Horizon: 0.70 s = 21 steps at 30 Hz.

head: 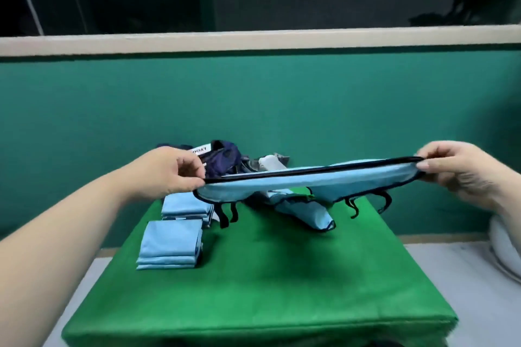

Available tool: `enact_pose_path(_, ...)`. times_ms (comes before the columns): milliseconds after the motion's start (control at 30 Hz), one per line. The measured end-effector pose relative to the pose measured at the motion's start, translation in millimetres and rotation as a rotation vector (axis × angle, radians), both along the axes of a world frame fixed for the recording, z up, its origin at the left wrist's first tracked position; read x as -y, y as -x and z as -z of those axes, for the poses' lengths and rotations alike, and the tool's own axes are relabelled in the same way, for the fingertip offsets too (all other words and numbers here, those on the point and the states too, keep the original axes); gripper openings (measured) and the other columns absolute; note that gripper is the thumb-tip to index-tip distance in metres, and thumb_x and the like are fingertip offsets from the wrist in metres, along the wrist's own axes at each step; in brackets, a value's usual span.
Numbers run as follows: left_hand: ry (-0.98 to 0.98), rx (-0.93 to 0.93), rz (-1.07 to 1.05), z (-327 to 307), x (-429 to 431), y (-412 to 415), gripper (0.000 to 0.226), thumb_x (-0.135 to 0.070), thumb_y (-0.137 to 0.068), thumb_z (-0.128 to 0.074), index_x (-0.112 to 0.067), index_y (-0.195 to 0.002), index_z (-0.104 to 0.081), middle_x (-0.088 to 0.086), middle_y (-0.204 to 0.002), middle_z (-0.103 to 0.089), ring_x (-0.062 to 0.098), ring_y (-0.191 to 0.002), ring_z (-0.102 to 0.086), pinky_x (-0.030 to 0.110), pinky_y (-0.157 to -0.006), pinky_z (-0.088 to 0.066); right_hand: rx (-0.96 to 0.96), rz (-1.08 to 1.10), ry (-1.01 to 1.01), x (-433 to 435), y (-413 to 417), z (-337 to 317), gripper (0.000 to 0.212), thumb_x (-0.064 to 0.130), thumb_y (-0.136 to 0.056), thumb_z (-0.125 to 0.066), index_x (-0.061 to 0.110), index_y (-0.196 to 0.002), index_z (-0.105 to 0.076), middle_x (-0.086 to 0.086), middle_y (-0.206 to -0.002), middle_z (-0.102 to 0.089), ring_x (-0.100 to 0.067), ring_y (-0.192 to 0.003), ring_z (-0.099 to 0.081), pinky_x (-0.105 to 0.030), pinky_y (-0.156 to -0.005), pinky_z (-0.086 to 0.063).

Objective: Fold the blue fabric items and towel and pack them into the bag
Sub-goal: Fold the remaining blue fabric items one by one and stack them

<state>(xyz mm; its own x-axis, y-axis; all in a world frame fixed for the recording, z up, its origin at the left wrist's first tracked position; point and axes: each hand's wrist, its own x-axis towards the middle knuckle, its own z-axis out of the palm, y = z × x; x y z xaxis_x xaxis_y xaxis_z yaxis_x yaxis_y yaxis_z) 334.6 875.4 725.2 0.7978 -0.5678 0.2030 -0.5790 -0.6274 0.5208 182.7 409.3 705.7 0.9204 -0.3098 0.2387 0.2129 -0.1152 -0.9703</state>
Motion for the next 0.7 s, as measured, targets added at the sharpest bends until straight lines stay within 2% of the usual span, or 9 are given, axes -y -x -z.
enact_pose_path(100,-0.140,-0.081,0.043,42,-8,20,0.020,-0.015,-0.082,-0.077,-0.033,-0.079,-0.069,-0.003,-0.075,-0.072,0.007,-0.066,-0.060,0.031,-0.074,-0.052,-0.081,-0.034,-0.034,-3,23,48,0.020,-0.008,-0.063,-0.064,0.010,-0.058,-0.069,-0.006,-0.063,-0.062,-0.014,-0.055,-0.061,-0.018,-0.055,-0.054)
enact_pose_path(167,-0.160,-0.117,0.059,63,-13,29,0.021,-0.014,-0.082,-0.076,-0.034,-0.079,-0.068,-0.005,-0.075,-0.072,0.006,-0.068,-0.060,0.031,-0.075,-0.051,-0.130,-0.081,-0.056,-6,33,71,0.013,0.003,-0.052,-0.076,0.011,-0.060,-0.069,-0.009,-0.066,-0.061,-0.018,-0.056,-0.060,-0.020,-0.056,-0.054)
enact_pose_path(267,-0.115,-0.195,0.061,86,-21,36,0.025,-0.007,-0.082,-0.074,-0.031,-0.077,-0.068,-0.010,-0.070,-0.068,0.006,-0.065,-0.056,0.026,-0.069,-0.047,-0.239,-0.162,-0.029,-3,40,101,0.047,0.026,-0.034,-0.097,0.010,-0.067,-0.067,-0.013,-0.069,-0.058,-0.022,-0.058,-0.056,-0.024,-0.057,-0.050)
enact_pose_path(333,-0.077,-0.262,0.080,94,-25,35,0.027,-0.003,-0.083,-0.072,-0.028,-0.076,-0.067,-0.010,-0.068,-0.065,0.007,-0.064,-0.054,0.022,-0.066,-0.044,-0.273,-0.184,-0.036,-1,40,115,0.057,0.032,-0.029,-0.098,0.007,-0.070,-0.067,-0.015,-0.071,-0.054,-0.022,-0.060,-0.052,-0.025,-0.059,-0.048)
enact_pose_path(400,-0.072,-0.294,0.082,100,-26,31,0.026,-0.003,-0.084,-0.072,-0.027,-0.075,-0.067,-0.009,-0.068,-0.063,0.008,-0.063,-0.053,0.022,-0.064,-0.043,-0.286,-0.174,-0.066,-2,36,125,0.054,0.029,-0.034,-0.096,0.006,-0.072,-0.065,-0.014,-0.071,-0.053,-0.022,-0.061,-0.050,-0.026,-0.058,-0.046)
enact_pose_path(467,-0.105,-0.274,0.045,109,-23,22,0.024,-0.007,-0.084,-0.072,-0.028,-0.076,-0.066,-0.009,-0.067,-0.064,0.007,-0.061,-0.051,0.023,-0.062,-0.042,-0.302,-0.162,-0.072,-7,28,133,0.032,0.019,-0.052,-0.087,0.007,-0.071,-0.064,-0.013,-0.069,-0.053,-0.021,-0.061,-0.048,-0.025,-0.055,-0.044)
enact_pose_path(533,-0.153,-0.233,-0.016,122,-17,10,0.019,-0.014,-0.082,-0.073,-0.030,-0.076,-0.066,-0.010,-0.067,-0.066,0.004,-0.058,-0.052,0.021,-0.061,-0.042,-0.319,-0.104,-0.085,-11,16,142,0.011,-0.001,-0.074,-0.068,0.007,-0.071,-0.061,-0.011,-0.068,-0.053,-0.022,-0.062,-0.046,-0.022,-0.053,-0.044)
enact_pose_path(600,-0.196,-0.183,-0.070,134,-8,-4,0.015,-0.018,-0.082,-0.073,-0.029,-0.075,-0.066,-0.015,-0.067,-0.066,-0.002,-0.056,-0.052,0.017,-0.060,-0.041,-0.331,-0.035,-0.068,-10,0,154,0.021,-0.011,-0.083,-0.057,0.007,-0.073,-0.059,-0.008,-0.067,-0.053,-0.018,-0.061,-0.047,-0.022,-0.053,-0.043)
enact_pose_path(700,-0.223,-0.116,-0.151,149,11,-27,0.011,-0.018,-0.082,-0.070,-0.026,-0.077,-0.065,-0.015,-0.068,-0.066,-0.003,-0.059,-0.054,0.012,-0.057,-0.039,-0.357,0.049,-0.028,-6,-29,170,0.022,-0.009,-0.086,-0.056,0.008,-0.073,-0.059,-0.004,-0.064,-0.052,-0.016,-0.059,-0.047,-0.026,-0.056,-0.040)
